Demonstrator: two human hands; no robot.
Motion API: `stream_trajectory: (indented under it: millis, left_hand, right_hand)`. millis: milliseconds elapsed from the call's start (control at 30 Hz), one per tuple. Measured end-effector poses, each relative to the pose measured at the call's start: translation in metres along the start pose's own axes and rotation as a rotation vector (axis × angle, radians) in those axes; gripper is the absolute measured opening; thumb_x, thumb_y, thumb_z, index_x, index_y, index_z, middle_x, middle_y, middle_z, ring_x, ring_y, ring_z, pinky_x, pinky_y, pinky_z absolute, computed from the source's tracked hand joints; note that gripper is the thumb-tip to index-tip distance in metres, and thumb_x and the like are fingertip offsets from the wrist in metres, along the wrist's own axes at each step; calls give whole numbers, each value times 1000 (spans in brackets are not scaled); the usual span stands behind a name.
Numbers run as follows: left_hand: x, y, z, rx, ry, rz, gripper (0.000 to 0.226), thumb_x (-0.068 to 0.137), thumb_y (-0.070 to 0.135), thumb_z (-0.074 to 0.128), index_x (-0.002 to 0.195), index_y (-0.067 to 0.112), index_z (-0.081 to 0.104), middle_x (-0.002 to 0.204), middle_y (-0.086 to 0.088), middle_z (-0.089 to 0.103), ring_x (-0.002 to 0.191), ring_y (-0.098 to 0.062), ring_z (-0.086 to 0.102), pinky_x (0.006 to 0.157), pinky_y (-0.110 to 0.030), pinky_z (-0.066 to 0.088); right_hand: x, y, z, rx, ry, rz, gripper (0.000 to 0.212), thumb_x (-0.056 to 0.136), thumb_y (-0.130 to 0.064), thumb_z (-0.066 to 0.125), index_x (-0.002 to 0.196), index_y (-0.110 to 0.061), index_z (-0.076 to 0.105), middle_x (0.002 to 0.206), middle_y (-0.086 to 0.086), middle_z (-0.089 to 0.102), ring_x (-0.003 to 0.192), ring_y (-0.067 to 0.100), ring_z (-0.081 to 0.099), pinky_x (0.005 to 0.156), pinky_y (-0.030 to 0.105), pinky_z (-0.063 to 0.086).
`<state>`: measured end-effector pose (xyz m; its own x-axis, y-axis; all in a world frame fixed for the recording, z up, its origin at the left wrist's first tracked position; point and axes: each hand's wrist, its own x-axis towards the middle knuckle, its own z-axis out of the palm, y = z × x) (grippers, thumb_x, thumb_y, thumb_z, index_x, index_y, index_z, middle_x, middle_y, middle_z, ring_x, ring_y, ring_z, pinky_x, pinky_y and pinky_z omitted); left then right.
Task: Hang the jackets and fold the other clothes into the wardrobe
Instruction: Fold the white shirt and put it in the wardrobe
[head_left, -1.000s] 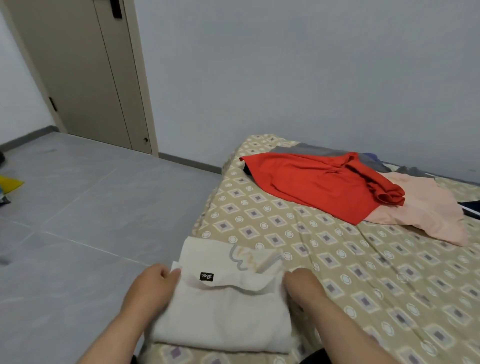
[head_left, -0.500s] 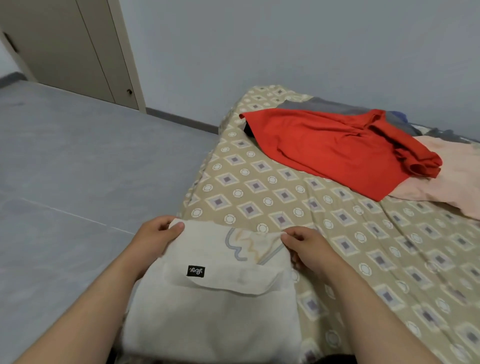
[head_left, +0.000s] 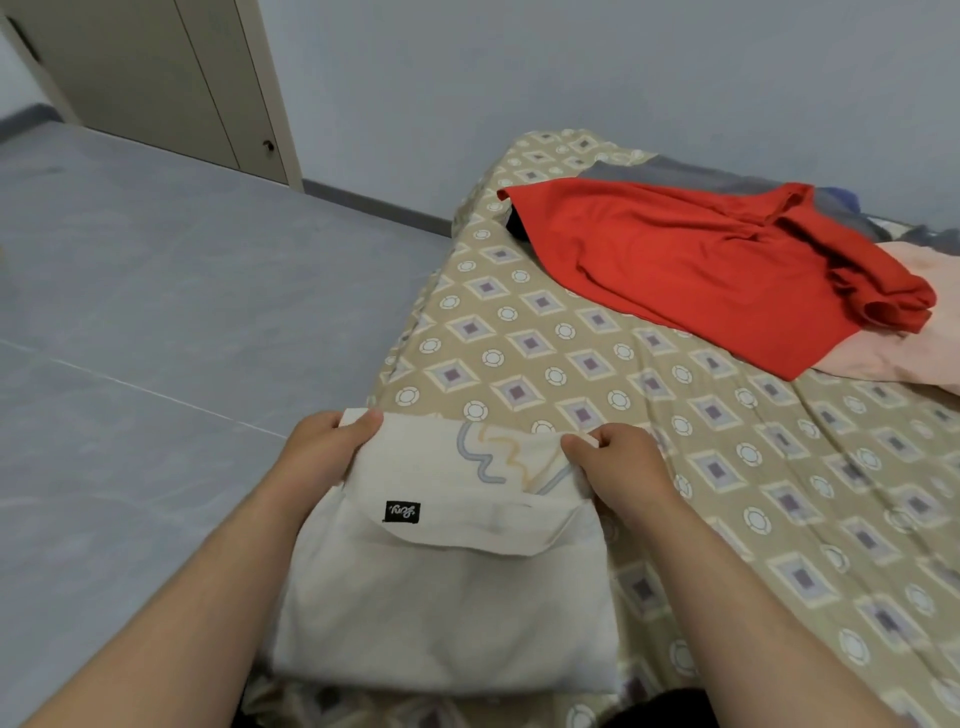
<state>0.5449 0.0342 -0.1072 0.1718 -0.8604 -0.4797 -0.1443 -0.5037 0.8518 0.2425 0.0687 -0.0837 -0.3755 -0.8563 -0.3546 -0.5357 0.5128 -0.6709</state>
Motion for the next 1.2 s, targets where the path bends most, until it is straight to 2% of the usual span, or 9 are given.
stream_trajectory:
  millis: [100, 233, 400, 500, 600, 700, 767, 933, 1200]
  left_hand:
    - [-2, -2, 1, -59, 73, -65, 22, 89, 24, 70, 74, 7, 67, 66, -3, 70, 44, -9, 60, 43, -18, 43]
    - [-7, 0, -1, -29, 119, -46, 28, 87, 28, 72, 76, 3, 65, 73, -8, 65, 54, -18, 56, 56, -24, 45]
    - [-32, 4, -24, -81, 69, 105, 16, 88, 25, 70, 85, 13, 59, 82, -4, 56, 75, -21, 52, 68, -33, 44]
    - [-56, 4, -44, 61, -216, 235, 33, 68, 14, 79, 99, 21, 67, 96, 1, 64, 89, -13, 59, 79, -21, 47]
    - [-68, -3, -54, 256, -358, 175, 42, 67, 8, 84, 101, 30, 74, 109, 13, 67, 98, -6, 65, 76, -18, 51]
    - [-71, -8, -47, 367, -256, 192, 23, 77, 11, 81, 93, 27, 76, 110, 12, 62, 95, -10, 65, 72, -25, 53]
    - [-69, -10, -40, 412, -168, 241, 8, 81, 13, 77, 79, 21, 74, 102, 6, 61, 78, -12, 62, 57, -23, 47]
    - [-57, -18, -26, 363, -47, 218, 31, 93, 13, 62, 63, 16, 52, 59, 9, 51, 60, -13, 44, 57, -29, 35]
    - [-61, -15, -29, 312, 163, 112, 27, 85, 30, 68, 72, 10, 55, 66, -5, 57, 60, -21, 52, 55, -30, 37]
  right_hand:
    - [2, 2, -3, 240, 8, 101, 22, 83, -24, 70, 70, -13, 57, 66, 3, 58, 61, 22, 52, 61, 34, 45]
    - [-4, 4, -1, 163, 72, 39, 5, 81, -20, 68, 80, -17, 64, 73, -3, 62, 66, 17, 58, 61, 29, 47]
    - [-29, 4, -20, 164, 48, -121, 19, 81, -7, 63, 91, -23, 62, 87, -1, 55, 60, 10, 54, 58, 25, 47]
    - [-51, 5, -35, 75, -179, -238, 39, 75, 2, 59, 91, -31, 70, 97, -5, 58, 66, -3, 55, 57, 11, 43]
    - [-64, 5, -35, -121, -465, -277, 33, 79, -9, 69, 98, -36, 70, 91, -16, 59, 68, -15, 56, 56, 4, 39]
    - [-65, 6, -30, -126, -412, -208, 10, 82, -23, 68, 84, -33, 71, 74, -12, 62, 53, 4, 56, 50, 20, 42]
    - [-63, 9, -29, -92, -370, -127, 11, 85, -25, 65, 75, -22, 67, 66, -4, 58, 53, 18, 50, 50, 28, 40]
    - [-54, 13, -25, 58, -245, 29, 27, 89, -22, 63, 65, -20, 51, 64, -1, 54, 57, 16, 45, 57, 26, 39]
    - [-58, 9, -11, -6, -84, 75, 35, 84, -23, 67, 64, -17, 40, 61, 2, 47, 56, 21, 44, 58, 28, 38]
